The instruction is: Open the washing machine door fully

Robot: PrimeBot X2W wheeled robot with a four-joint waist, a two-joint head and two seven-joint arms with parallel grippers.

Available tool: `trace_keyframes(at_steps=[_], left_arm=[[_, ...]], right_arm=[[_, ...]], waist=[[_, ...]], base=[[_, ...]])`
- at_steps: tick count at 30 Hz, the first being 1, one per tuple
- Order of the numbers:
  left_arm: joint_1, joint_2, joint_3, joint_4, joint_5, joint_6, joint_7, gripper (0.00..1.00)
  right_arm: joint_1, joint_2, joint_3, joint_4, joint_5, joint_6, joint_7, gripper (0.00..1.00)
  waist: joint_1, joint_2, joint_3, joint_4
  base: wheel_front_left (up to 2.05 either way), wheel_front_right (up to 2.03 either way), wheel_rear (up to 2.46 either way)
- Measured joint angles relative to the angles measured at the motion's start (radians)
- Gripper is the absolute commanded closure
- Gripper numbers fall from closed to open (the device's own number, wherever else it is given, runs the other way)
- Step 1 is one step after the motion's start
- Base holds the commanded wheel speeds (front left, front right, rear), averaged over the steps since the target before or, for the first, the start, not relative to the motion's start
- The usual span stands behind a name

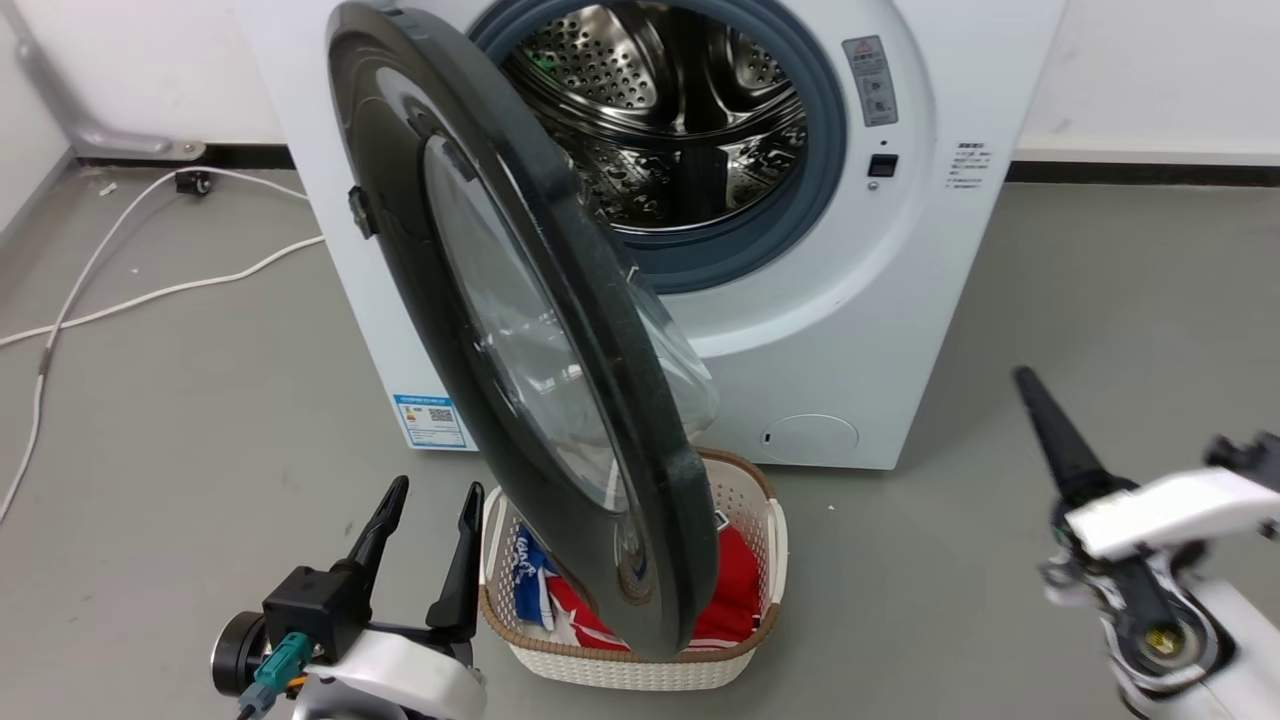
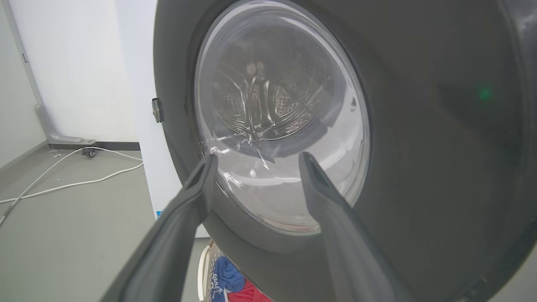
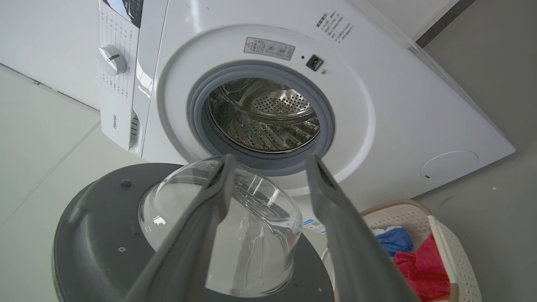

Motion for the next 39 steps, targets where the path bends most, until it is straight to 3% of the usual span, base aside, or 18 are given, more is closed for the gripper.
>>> trace_keyframes(at_steps=[5, 8, 10, 17, 22, 27, 39], left_arm=[[0.005, 0.003, 0.008, 0.002, 0.001, 0.003, 0.0, 0.0], [0.01, 0.007, 0.016, 0.001, 0.001, 0.007, 0.0, 0.0], [0.011, 0.008, 0.019, 0.001, 0.001, 0.009, 0.0, 0.0], [0.012, 0.018, 0.03, -0.002, 0.001, 0.014, 0.0, 0.0], [0.012, 0.026, 0.032, -0.002, 0.004, 0.014, 0.0, 0.0], [0.01, 0.031, 0.031, 0.001, 0.007, 0.015, 0.0, 0.0], [0.005, 0.041, 0.026, 0.013, 0.007, 0.02, 0.0, 0.0]], right_arm=[[0.082, -0.028, -0.102, -0.006, -0.133, 0.0, -0.024, 0.0], [0.103, -0.019, -0.245, -0.015, -0.342, 0.0, -0.027, 0.0], [0.129, 0.003, -0.333, -0.032, -0.553, 0.0, -0.027, 0.0], [0.249, 0.178, -0.586, -0.217, -1.175, 0.0, 0.011, 0.0], [0.345, 0.318, -0.655, -0.44, -1.433, 0.0, 0.15, 0.0], [0.46, 0.377, -0.62, -0.531, -1.539, 0.0, 0.222, 0.0], [0.491, 0.387, -0.595, -0.487, -1.504, 0.0, 0.204, 0.0]], waist=[[0.0, -0.0001, -0.005, -0.017], [0.0, 0.0, -0.009, -0.029], [0.0, -0.0001, -0.011, -0.036], [0.0, 0.0, -0.014, -0.051], [0.0, -0.0001, -0.012, -0.053], [0.0, -0.0001, -0.008, -0.049], [0.0001, -0.0001, -0.001, -0.048]], base=[[0.0, 0.0, 0.0], [0.0, 0.0, 0.0], [0.0, 0.0, 0.0], [0.0, 0.0, 0.0], [0.0, 0.0, 0.0], [0.0, 0.0, 0.0], [0.0, 0.0, 0.0]])
